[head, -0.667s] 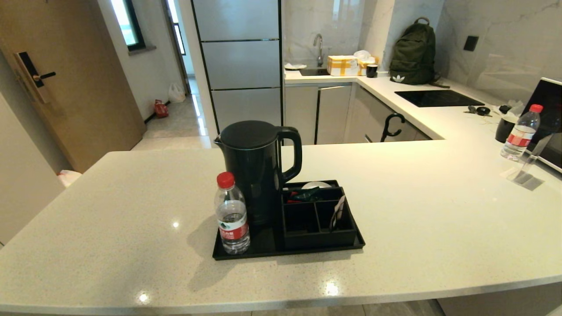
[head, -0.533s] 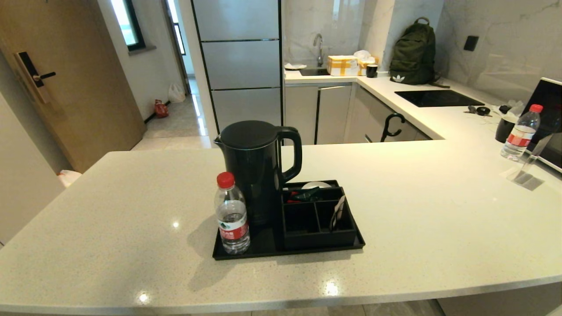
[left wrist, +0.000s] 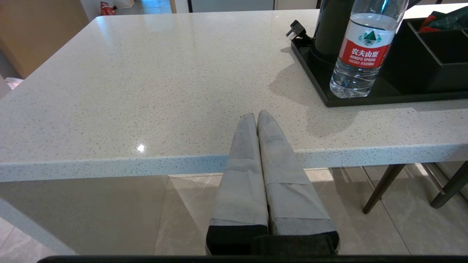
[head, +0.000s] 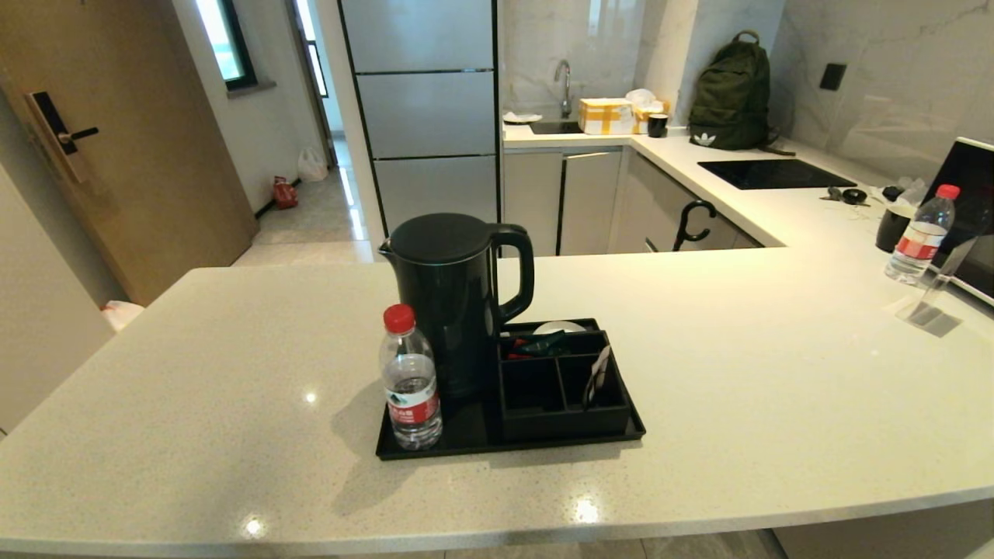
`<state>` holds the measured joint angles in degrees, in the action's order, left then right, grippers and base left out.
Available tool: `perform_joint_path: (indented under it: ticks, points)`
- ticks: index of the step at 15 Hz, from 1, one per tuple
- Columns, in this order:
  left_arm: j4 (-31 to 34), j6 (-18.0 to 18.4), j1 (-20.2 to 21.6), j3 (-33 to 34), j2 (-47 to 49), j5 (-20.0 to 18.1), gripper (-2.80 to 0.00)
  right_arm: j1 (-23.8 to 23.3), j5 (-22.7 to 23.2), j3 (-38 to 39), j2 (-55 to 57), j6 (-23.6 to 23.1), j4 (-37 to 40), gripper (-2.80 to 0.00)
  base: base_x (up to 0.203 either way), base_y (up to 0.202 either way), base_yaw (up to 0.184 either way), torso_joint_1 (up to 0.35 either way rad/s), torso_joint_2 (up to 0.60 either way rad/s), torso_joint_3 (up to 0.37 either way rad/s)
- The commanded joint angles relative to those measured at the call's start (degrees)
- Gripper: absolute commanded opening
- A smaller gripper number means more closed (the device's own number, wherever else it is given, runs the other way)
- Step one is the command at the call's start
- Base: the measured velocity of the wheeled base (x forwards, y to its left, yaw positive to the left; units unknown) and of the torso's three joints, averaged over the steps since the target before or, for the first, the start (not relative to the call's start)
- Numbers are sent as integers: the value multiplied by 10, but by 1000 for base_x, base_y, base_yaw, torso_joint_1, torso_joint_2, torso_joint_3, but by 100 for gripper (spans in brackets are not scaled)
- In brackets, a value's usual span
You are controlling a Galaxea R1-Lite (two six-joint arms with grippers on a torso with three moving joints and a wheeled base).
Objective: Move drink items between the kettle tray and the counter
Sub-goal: Pick up the tea bag
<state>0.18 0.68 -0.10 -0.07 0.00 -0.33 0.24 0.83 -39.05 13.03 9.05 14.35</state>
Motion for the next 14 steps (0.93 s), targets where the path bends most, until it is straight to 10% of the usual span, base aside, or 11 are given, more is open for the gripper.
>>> perform_joint_path:
  ticks: [1,4,9,14]
  points:
    - [0,0,0,1,0,0,-280,13,36,-198,159,20,173,-280,0,0,0,0,0,0]
    - [0,0,0,0,0,0,-280,29,125,-298,265,43,262,-280,0,0,0,0,0,0]
    - [0,0,0,1,0,0,-280,72,199,-216,629,39,247,-280,0,0,0,0,0,0]
    - [0,0,0,0,0,0,-280,102,208,-273,829,-123,259,-280,0,0,0,0,0,0]
